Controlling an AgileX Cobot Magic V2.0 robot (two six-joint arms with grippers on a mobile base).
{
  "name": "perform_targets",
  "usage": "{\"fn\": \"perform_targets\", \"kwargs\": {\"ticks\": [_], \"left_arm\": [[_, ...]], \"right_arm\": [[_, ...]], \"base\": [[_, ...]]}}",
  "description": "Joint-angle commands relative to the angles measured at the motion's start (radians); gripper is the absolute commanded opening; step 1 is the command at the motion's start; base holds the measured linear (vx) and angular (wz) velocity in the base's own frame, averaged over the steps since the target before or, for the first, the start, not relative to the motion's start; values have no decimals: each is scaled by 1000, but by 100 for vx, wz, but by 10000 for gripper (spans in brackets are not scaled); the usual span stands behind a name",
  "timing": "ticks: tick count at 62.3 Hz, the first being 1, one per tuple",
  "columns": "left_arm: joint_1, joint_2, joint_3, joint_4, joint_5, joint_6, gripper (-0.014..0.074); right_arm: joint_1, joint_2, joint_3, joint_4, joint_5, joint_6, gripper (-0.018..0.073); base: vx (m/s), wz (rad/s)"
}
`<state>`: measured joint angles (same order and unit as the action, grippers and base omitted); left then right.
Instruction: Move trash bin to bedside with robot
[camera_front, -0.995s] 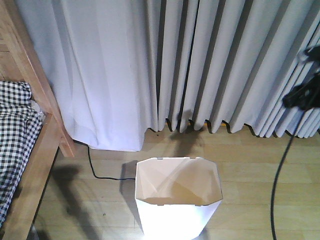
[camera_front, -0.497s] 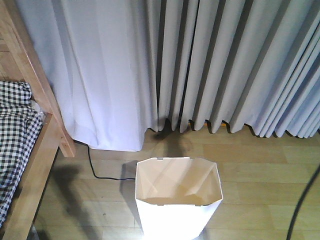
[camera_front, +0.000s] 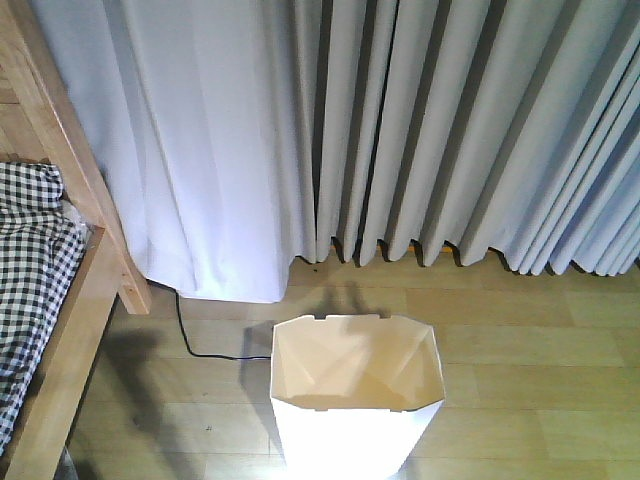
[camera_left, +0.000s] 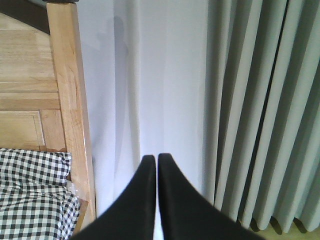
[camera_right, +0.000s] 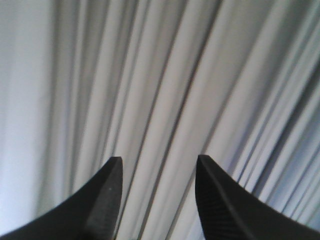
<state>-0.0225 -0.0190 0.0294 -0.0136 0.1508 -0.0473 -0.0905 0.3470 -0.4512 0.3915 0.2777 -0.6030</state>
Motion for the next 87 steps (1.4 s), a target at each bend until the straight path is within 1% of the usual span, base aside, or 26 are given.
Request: {"fn": "perform_targets", "kwargs": {"ticks": [1, 5, 9, 17, 22, 31, 36, 74, 81, 83, 87], "left_arm": [[-8, -10, 27, -3, -78, -9, -6], [-8, -10, 27, -3, -78, -9, -6], [-8, -10, 27, -3, -78, -9, -6], [-8, -10, 27, -3, -78, -9, -6], [-8, -10, 27, -3, -78, -9, -6], [-8, -10, 27, -3, -78, -9, -6], [-8, -10, 27, -3, -78, -9, -6], [-8, -10, 27, -3, -78, -9, -6], [-8, -10, 27, -3, -78, -9, -6], [-8, -10, 27, -3, -78, -9, -6], [-8, -10, 27, -3, -78, -9, -6]], "right_arm": [[-1, -92, 103, 25, -178, 9, 320], [-1, -142, 186, 28, -221, 9, 320], [-1, -171, 248, 33, -232, 10, 320], [-1, -181, 289, 86, -229, 13, 303], [-1, -181, 285, 85, -226, 13, 228], [-1, -181, 285, 89, -223, 13, -13], [-1, -181, 285, 112, -225, 14, -13], [-1, -181, 285, 112, -212, 14, -11], [-1, -185, 313, 102, -223, 15, -11], [-1, -196, 323, 91, -226, 32, -11], [-1, -232, 350, 25, -252, 118, -11]], "base": [[0, 0], [0, 0], [0, 0], [0, 0], [0, 0], [0, 0], [0, 0], [0, 0], [0, 0], [0, 0], [0, 0]]}}
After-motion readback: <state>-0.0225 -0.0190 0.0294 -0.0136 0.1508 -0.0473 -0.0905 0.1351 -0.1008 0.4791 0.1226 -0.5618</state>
